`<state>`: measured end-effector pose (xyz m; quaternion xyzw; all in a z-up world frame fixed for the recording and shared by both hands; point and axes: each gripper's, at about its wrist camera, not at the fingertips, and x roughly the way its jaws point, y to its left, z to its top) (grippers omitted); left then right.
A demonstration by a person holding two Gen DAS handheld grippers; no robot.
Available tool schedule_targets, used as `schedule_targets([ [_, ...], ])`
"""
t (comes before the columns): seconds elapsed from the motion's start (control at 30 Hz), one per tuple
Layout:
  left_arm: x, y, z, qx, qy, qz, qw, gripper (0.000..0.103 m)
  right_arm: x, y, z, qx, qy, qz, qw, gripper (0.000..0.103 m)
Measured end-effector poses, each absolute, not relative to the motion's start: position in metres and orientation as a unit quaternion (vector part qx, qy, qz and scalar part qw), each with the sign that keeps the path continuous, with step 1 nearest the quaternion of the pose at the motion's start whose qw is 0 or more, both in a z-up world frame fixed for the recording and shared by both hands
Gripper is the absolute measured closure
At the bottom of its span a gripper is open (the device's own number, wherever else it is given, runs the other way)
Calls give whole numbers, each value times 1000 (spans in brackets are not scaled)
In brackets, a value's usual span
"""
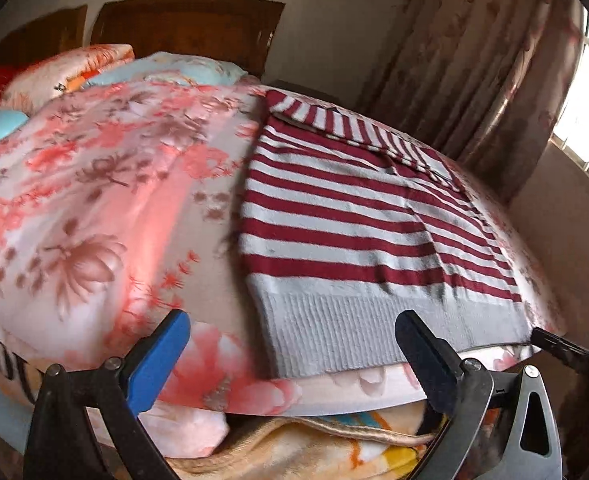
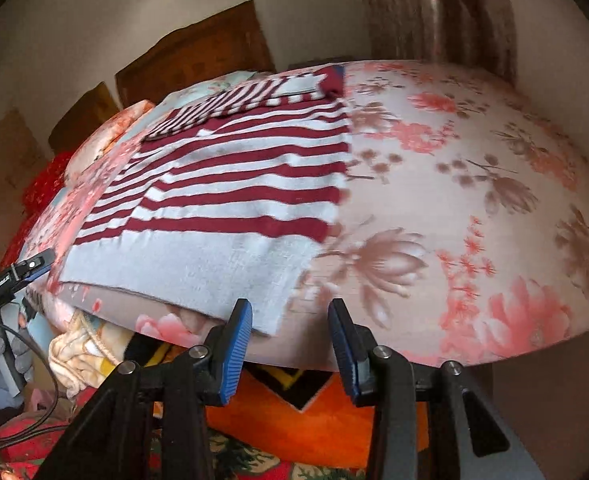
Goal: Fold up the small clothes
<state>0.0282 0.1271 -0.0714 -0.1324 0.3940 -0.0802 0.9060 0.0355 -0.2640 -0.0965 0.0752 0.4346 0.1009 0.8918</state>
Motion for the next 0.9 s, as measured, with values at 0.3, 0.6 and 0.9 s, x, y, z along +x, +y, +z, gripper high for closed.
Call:
schedule_targets([
  [0.3,36,106,-80,-93,410,-76,904,0,46,-234,-100,25,422,99,901,62],
  [0.6,37,85,-80,-73,417,-86,902,0,51,-234,-99,22,422,86,902,61],
  [0.9,33,84,-79,-36,403,-70,912,24,48,-226,-101,2,410,87,908,91],
])
